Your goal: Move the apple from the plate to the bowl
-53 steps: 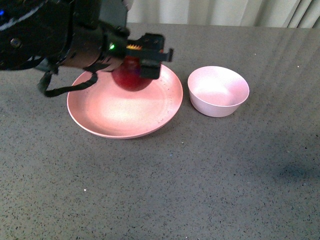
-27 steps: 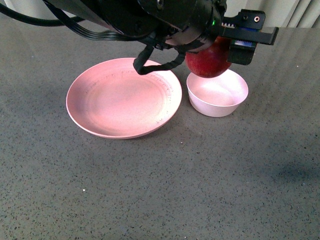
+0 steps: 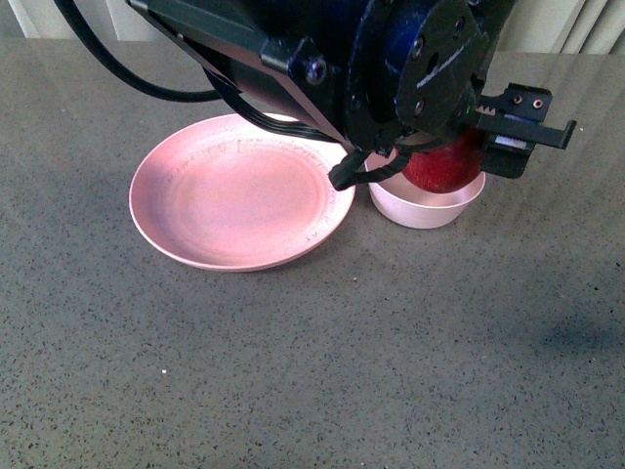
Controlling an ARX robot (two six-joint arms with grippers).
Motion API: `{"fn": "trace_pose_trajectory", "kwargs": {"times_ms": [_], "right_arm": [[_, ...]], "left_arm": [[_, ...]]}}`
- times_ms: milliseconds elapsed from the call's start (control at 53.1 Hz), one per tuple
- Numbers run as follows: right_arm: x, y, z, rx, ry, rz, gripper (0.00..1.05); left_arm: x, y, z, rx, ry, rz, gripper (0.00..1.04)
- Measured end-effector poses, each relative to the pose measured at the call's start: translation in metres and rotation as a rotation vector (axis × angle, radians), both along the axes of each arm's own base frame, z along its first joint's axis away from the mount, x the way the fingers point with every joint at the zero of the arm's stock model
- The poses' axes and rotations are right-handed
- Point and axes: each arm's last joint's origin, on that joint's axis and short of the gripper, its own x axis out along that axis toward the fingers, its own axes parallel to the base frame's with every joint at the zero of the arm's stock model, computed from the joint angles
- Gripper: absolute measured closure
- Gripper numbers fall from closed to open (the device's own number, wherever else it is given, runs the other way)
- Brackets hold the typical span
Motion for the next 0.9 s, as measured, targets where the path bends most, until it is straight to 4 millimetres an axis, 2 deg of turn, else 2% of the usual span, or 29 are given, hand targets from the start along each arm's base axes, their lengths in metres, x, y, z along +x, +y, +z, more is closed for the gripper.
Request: {"fn": "trace_pose_trajectory", "kwargs": {"times_ms": [734, 904], "right_arm": [[0.000, 0.000, 0.000, 0.000, 0.000, 0.000, 0.09], [0.000, 0.000, 0.000, 0.000, 0.000, 0.000, 0.09]], "left_arm": [[0.015, -0.002, -0.020, 0.026, 0.022, 0.027, 0.33], [0.016, -0.001, -0.021, 0.027, 0.024, 0.030, 0.11]]}}
